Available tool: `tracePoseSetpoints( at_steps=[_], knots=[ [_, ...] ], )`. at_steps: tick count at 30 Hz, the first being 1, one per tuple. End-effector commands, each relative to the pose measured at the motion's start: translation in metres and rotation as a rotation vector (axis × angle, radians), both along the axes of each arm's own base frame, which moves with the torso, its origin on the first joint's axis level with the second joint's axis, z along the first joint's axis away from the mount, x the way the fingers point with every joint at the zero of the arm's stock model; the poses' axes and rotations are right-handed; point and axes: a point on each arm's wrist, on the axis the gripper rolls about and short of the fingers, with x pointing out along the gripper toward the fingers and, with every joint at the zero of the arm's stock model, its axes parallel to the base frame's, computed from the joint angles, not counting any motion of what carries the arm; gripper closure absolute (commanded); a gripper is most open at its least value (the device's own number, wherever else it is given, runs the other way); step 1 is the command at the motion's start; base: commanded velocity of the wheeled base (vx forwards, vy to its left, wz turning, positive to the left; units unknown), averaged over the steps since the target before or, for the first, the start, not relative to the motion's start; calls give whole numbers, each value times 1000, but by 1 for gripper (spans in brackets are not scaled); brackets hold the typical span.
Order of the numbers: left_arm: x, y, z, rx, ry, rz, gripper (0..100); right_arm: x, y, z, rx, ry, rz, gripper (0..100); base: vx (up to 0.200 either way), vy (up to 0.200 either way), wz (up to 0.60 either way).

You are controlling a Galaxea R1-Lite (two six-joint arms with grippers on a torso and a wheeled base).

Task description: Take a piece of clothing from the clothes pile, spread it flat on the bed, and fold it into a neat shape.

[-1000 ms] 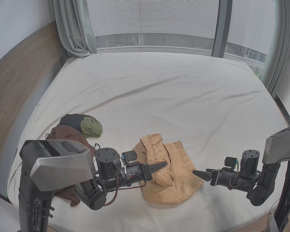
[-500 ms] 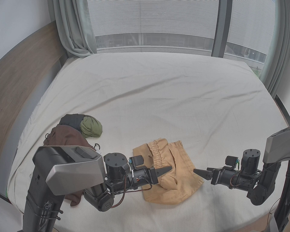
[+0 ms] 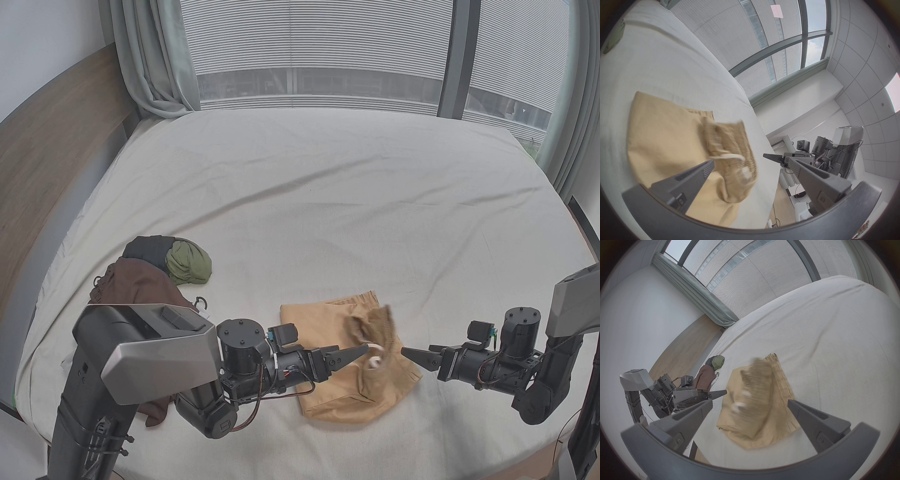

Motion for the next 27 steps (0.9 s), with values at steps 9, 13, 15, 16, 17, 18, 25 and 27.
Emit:
tracePoseSetpoints(
  at_steps=[9,13,15,16,17,18,25,27],
  knots=[
    [-3,10,5,30,-22,52,0,-1,2,-1,-2,5,7,0,0,0,0],
    [-7,17,21,20,-38,62,0,-2,2,-1,-2,7,10,0,0,0,0],
    [-7,17,21,20,-38,62,0,-2,2,-1,-2,7,10,0,0,0,0],
    [-11,23,36,7,-53,67,0,-2,2,-1,-2,7,12,0,0,0,0],
    [-12,25,38,8,-54,70,0,-3,3,-1,-2,7,13,0,0,0,0],
    [-14,28,41,10,-54,76,0,-3,3,-1,-3,8,13,0,0,0,0],
    [-28,71,68,48,-104,116,0,-4,3,1,-1,2,16,0,0,0,0],
    [-33,89,76,55,-113,122,0,-5,4,2,0,2,19,0,0,0,0]
  ],
)
